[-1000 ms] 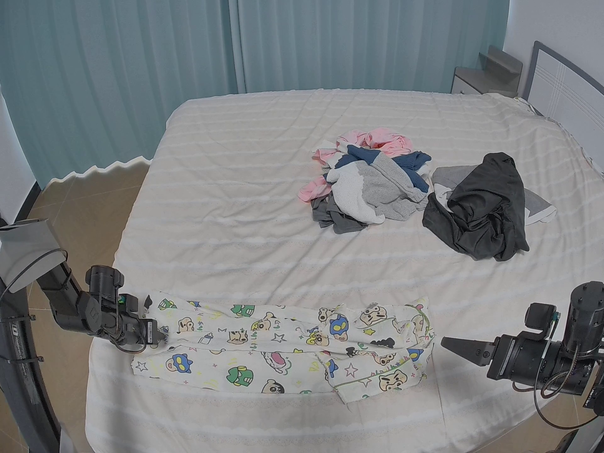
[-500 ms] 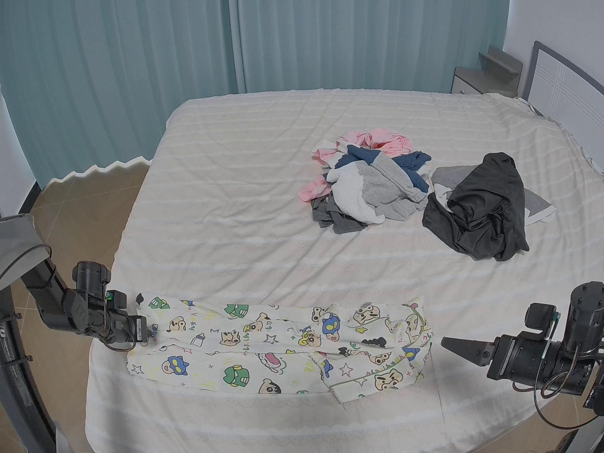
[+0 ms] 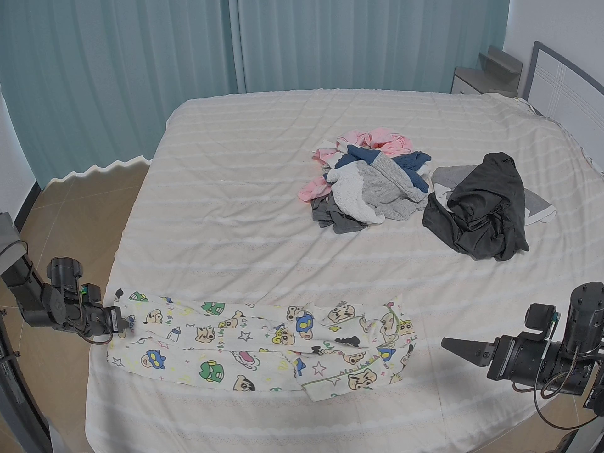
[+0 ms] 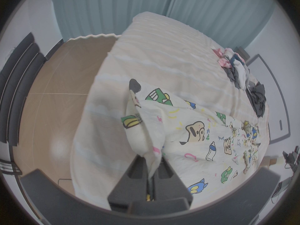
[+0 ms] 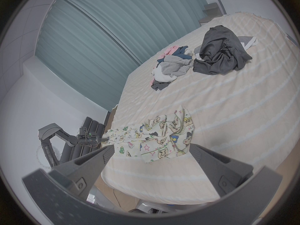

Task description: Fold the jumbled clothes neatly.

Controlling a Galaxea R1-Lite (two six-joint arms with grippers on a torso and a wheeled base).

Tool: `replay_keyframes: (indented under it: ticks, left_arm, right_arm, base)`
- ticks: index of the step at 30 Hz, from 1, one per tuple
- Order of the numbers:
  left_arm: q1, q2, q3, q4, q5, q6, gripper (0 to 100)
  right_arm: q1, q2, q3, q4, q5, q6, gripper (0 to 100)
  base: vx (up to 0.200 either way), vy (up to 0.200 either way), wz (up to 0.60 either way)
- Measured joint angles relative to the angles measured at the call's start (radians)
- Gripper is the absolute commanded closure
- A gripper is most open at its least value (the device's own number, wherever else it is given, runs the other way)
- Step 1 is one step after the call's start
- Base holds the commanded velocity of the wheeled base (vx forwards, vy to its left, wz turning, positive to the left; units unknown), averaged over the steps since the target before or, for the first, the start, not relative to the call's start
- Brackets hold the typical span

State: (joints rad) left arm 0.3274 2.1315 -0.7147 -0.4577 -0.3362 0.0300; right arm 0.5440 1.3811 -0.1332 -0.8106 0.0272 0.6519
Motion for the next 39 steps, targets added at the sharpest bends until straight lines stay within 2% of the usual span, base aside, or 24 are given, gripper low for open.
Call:
replay_keyframes:
  ticks: [14,21,26,32,39]
  left_arm:
    - [0.265,-0.018,-0.039,0.015,-0.164,0.004,100]
    - [0.418,-0.021,-0.144,0.169,-0.27,0.001,100]
    - [0.499,-0.026,-0.222,0.231,-0.295,0.001,100]
    - [0.51,-0.064,-0.234,0.3,-0.299,0.001,100]
    - [0.4,-0.176,-0.184,0.342,-0.29,-0.034,100]
  right_arm:
    - [0.0,0.0,0.001,0.0,0.0,0.001,0]
    - [0.0,0.0,0.001,0.0,0.0,0.002,0]
    - [-0.002,-0.001,0.001,-0.001,0.0,0.003,0]
    - [-0.004,-0.001,0.0,-0.002,0.001,0.005,0]
    - [-0.012,0.0,-0.001,-0.003,0.002,0.01,0]
  base:
    - [0.0,0.0,0.0]
    - [0.0,0.0,0.0]
    - [0.0,0.0,0.0]
    - [0.0,0.0,0.0]
    - [0.0,0.0,0.0]
